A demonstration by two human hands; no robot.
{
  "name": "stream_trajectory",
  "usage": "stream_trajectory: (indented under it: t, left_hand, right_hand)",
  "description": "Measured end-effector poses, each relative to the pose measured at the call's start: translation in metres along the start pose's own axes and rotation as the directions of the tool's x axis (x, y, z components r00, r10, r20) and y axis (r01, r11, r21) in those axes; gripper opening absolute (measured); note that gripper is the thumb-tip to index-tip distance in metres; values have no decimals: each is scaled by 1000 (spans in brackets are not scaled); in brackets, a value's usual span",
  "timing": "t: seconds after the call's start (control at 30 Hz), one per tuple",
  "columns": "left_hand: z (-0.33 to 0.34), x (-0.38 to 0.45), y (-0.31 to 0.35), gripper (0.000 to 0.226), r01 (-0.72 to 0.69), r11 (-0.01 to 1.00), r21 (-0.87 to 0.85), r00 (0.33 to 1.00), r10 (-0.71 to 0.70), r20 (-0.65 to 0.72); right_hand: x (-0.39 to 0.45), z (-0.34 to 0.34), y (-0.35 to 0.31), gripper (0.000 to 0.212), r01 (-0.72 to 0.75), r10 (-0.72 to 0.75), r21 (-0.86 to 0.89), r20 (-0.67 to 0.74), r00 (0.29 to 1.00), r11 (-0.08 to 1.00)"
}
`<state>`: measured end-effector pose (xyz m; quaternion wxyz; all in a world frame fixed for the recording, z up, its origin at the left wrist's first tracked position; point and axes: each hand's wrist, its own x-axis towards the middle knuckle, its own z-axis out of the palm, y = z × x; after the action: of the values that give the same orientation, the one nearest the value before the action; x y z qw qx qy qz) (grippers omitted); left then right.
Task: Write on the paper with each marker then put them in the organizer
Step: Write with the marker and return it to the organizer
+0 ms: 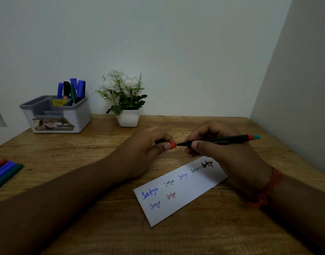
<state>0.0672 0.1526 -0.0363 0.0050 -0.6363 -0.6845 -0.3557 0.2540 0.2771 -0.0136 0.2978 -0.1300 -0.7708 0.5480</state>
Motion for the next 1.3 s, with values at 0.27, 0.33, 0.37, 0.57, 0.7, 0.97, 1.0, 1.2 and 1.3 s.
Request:
stream_trajectory:
  t: [0.27,0.33,0.37,0.57,0.7,0.97,1.0,1.2,1.3]
  left_hand:
    - [1,-1,5,14,8,1000,-15,1000,-8,18]
    - [1,-1,7,14,-3,1000,-22,1000,3,17]
    - [1,-1,8,14,-10,1000,-24,1000,11,17]
    - [2,-2,14,14,-34,998,-51,999,34,0]
    - [3,-3,22,12,-73,996,-60,997,72,-10]
    - [3,-2,39,12,22,977,-211,998,-35,-59]
    - [3,-1,42,14,35,966,-256,997,-53,-62]
    - [2,6,30,29,-65,998,21,980,68,-186]
    - [-10,1,9,63,-25,900,436,985,96,-140]
  right_hand:
    - [1,1,3,8,-2,3,-15,38,999,1000]
    - [2,2,4,9,-8,7,9,34,999,1000]
    - [2,2,5,10,-7,6,19,30,1000,1000]
    - [4,2,7,13,35,-34,-53,19,999,998]
    - [2,7,8,16,46,-44,-47,34,998,998]
    - [4,14,4,32,73,-74,-17,-23,997,997]
    - [5,15,3,29,68,-67,21,-36,997,997]
    - [17,16,2,29,27,-12,101,-144,990,994]
    - [21,14,-1,28,-25,54,161,-181,982,987]
